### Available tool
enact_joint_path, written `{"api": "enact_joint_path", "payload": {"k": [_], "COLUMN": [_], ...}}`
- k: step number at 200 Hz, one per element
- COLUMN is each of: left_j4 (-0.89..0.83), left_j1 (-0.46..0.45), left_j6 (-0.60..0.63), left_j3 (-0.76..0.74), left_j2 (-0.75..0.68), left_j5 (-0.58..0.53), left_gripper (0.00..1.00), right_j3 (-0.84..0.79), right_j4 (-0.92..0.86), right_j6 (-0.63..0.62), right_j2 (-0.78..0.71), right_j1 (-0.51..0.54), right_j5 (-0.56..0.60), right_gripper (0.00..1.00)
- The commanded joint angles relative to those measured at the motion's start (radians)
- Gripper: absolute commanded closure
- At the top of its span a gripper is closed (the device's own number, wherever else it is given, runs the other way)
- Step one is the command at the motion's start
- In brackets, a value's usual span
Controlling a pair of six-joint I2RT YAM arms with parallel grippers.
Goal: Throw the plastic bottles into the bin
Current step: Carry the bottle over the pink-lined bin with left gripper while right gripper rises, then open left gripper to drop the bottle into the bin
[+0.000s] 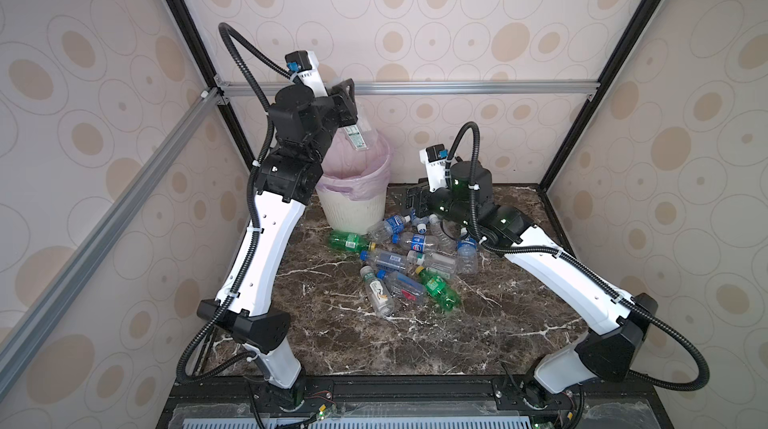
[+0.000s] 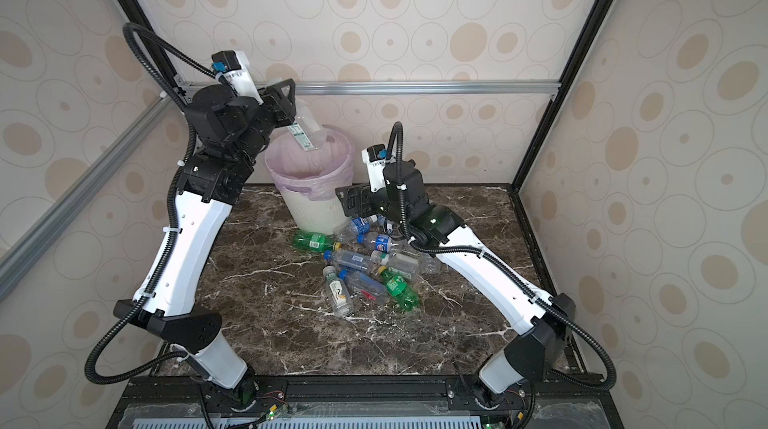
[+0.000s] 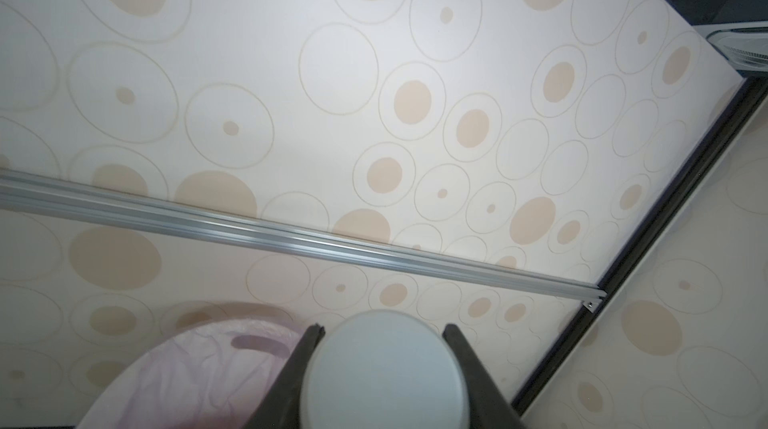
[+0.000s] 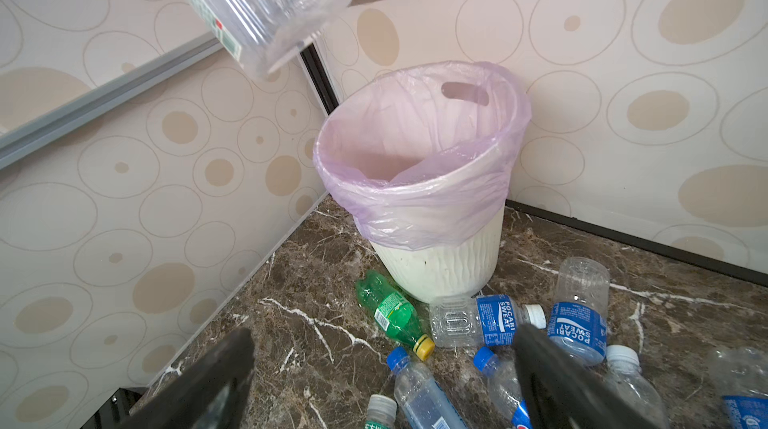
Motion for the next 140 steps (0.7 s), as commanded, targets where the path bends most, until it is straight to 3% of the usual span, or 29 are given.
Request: {"api": "enact_joint_path", "payload": {"k": [1, 30, 45, 50, 67, 77, 93, 140], "left_j4": [0.015, 0.046, 0.015, -0.003, -0.148, -0.208, -0.212, -0.096], "left_j1": [0.038, 0.104, 0.129, 0.138, 0.145, 0.143, 0.143, 0.143], "left_j6": [0.082, 0.005, -0.043, -0.058, -0.083, -0.089, -0.095, -0.088], "left_j3": [0.028, -0.059, -0.065, -0.053, 0.078, 0.148, 0.127, -0.127], "left_j2": [0.005, 0.066, 0.136, 0.163, 0.270, 0.309, 0.287, 0.101], "left_j5": [-0.084, -0.050, 0.010, 0.041, 0.095, 0.123, 0.156, 0.195], "left_gripper": [0.64, 0.65, 0.59, 0.55, 0.29, 0.21, 0.02, 0.01], "right_j3": [0.006, -0.032, -0.049, -0.058, -0.087, -0.109, -0.137, -0.176], "right_j4": [-0.011, -0.013, -0.016, -0.016, -0.016, -0.016, -0.012, -0.007], "right_j6": [-0.010, 0.011, 0.027, 0.032, 0.045, 0.052, 0.058, 0.085], "right_j2": [-0.005, -0.008, -0.012, -0.015, -0.030, -0.042, -0.055, -0.064], "right_j1": [0.004, 0.003, 0.003, 0.003, 0.002, 0.003, 0.003, 0.002], "right_j5": [0.014, 0.012, 0.006, 0.007, 0.003, 0.006, 0.009, 0.005], "right_gripper": [0.00, 0.00, 0.00, 0.00, 0.00, 0.00, 0.00, 0.00]}}
